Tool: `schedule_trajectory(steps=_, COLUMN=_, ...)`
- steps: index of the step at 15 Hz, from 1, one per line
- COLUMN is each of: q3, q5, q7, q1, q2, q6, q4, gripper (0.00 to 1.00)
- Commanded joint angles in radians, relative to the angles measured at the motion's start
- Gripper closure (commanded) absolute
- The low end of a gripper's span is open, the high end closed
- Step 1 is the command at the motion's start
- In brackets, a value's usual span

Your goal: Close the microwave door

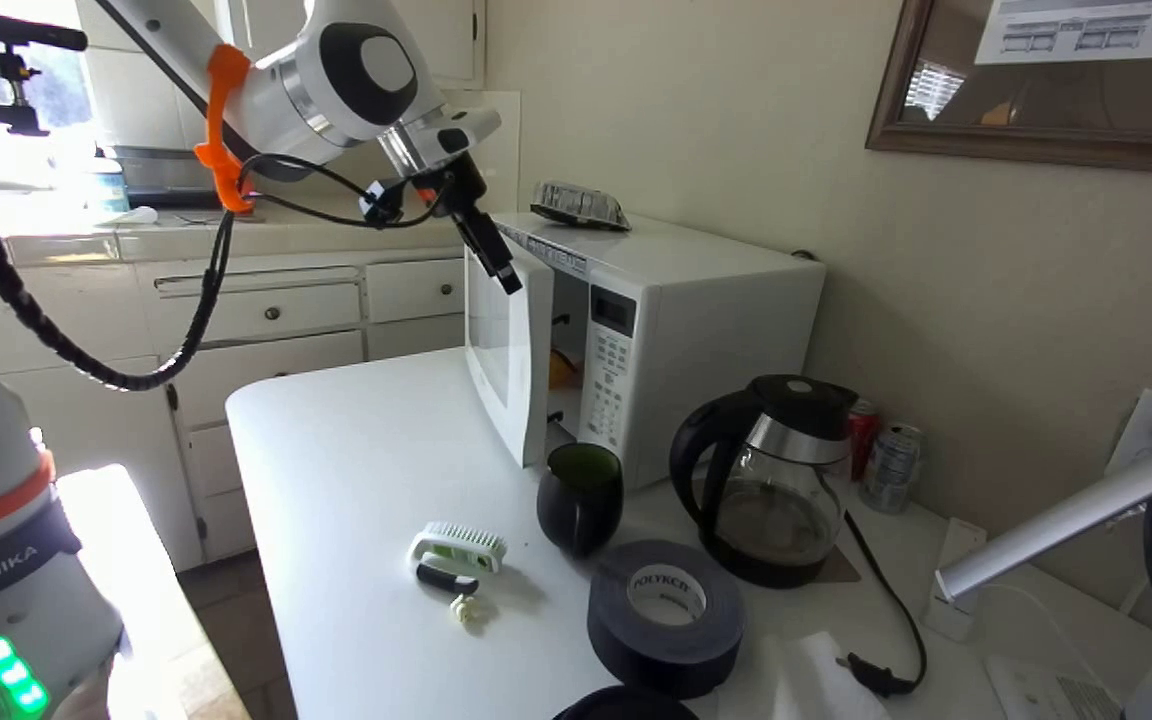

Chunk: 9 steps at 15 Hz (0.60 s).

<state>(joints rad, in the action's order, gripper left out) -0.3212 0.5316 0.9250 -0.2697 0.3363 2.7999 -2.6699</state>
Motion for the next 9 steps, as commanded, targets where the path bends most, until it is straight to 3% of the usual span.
schedule_trajectory(steps=1, q3=-0.043, q5=0.150, q7=0.058, q1=-0.107, q2=-0.080, q6=0.079, q4=0.046, gripper=0.00)
schedule_trajectory(steps=5, q3=-0.074, q5=0.271, q7=0.114, q1=-0.179, q2=-0.142, q6=0.100, q4=0.102, gripper=0.00)
schedule_trajectory(steps=9, q3=-0.086, q5=0.310, q7=0.107, q1=-0.176, q2=-0.215, q6=0.108, q4=0.153, gripper=0.00)
